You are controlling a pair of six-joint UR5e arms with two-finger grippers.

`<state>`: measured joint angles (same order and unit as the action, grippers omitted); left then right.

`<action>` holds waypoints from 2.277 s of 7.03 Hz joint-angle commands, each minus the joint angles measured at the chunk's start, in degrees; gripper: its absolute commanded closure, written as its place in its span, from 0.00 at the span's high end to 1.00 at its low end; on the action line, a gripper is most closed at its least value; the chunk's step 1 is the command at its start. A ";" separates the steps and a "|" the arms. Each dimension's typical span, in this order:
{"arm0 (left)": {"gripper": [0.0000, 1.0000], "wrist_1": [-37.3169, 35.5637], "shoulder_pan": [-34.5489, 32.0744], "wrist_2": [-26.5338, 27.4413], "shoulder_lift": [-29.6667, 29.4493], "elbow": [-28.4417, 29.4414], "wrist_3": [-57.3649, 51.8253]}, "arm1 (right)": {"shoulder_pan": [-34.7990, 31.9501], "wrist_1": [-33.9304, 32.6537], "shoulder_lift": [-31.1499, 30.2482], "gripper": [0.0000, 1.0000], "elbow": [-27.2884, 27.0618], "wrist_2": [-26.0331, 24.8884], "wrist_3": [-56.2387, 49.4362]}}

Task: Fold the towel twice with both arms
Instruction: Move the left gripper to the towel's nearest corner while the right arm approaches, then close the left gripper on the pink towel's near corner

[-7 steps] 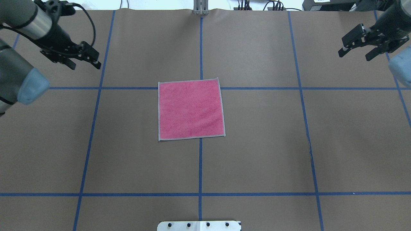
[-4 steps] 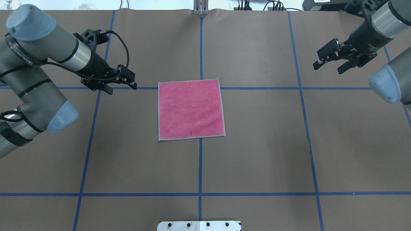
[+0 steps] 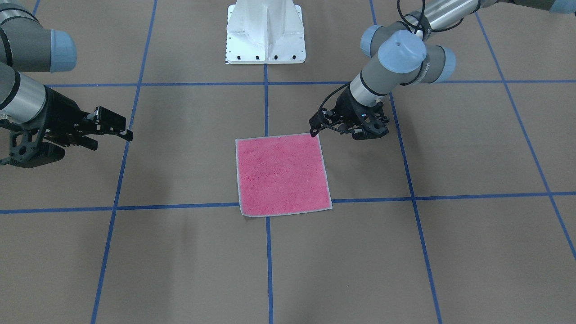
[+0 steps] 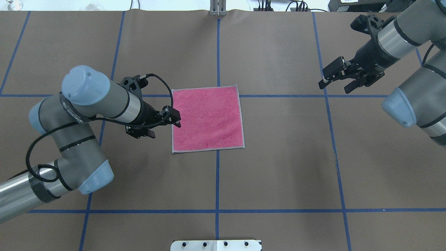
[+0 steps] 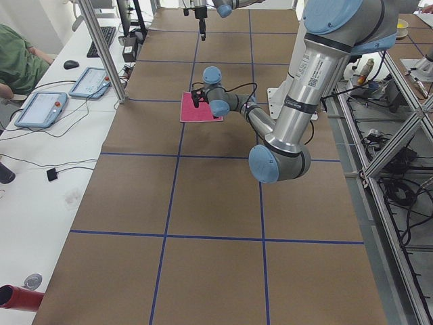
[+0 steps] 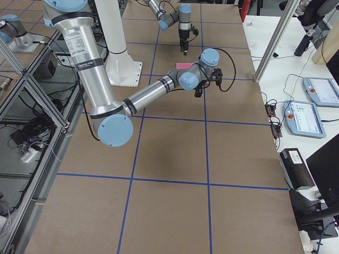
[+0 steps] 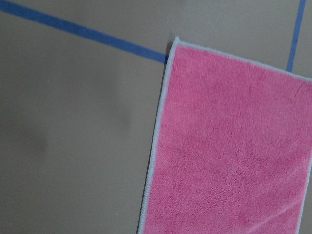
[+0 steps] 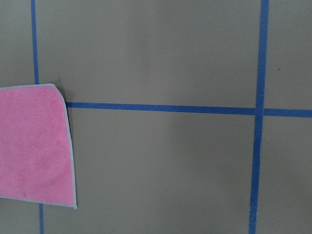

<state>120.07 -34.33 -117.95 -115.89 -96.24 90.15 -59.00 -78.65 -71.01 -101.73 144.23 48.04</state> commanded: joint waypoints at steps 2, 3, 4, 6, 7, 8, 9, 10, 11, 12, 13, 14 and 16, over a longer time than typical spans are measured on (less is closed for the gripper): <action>0.99 1.48 6.02 6.41 -0.21 1.48 2.93 | 1.26 0.33 0.44 1.00 0.13 0.00 0.47; 0.98 2.18 6.12 6.59 -0.38 2.45 2.75 | 1.35 0.42 0.52 1.00 0.13 0.00 0.47; 0.98 3.32 6.29 6.60 -0.82 3.94 2.66 | 1.35 0.42 0.53 1.00 -0.05 0.00 0.47; 0.95 3.42 6.12 6.60 -2.40 5.53 2.49 | 1.35 0.42 0.35 1.00 -0.22 0.00 0.47; 0.93 3.33 6.12 6.68 -2.41 5.62 2.49 | 1.35 0.42 0.09 1.00 -0.22 0.00 0.47; 0.92 3.42 6.12 6.60 -2.32 5.71 2.40 | 1.35 0.42 0.09 1.00 -0.22 0.00 0.47; 0.92 3.42 6.12 6.60 -2.32 6.06 2.31 | 1.35 0.42 0.26 1.00 -0.22 0.00 0.47; 0.91 3.42 6.03 6.60 -2.23 6.15 2.31 | 1.35 0.42 0.26 1.00 -0.22 0.00 0.47; 0.91 3.42 6.12 6.60 -2.23 6.32 2.31 | 1.35 0.42 0.26 1.00 -0.22 0.00 0.56; 0.91 3.42 6.03 6.60 -2.23 6.33 2.31 | 1.35 0.42 0.26 1.00 -0.22 0.00 0.56; 0.90 3.42 6.03 6.60 -2.23 6.50 2.40 | 1.35 0.42 0.26 1.00 -0.22 0.00 0.56; 0.80 3.42 6.03 6.60 -2.32 6.50 2.40 | 1.35 0.34 0.26 1.00 -0.22 0.00 0.56; 0.50 3.33 6.03 6.51 -2.41 6.33 2.57 | 1.35 0.34 0.26 1.00 -0.22 0.00 0.56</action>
<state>123.45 -28.32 -111.36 -118.22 -89.81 92.62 -57.66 -78.26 -70.75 -101.95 144.23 48.60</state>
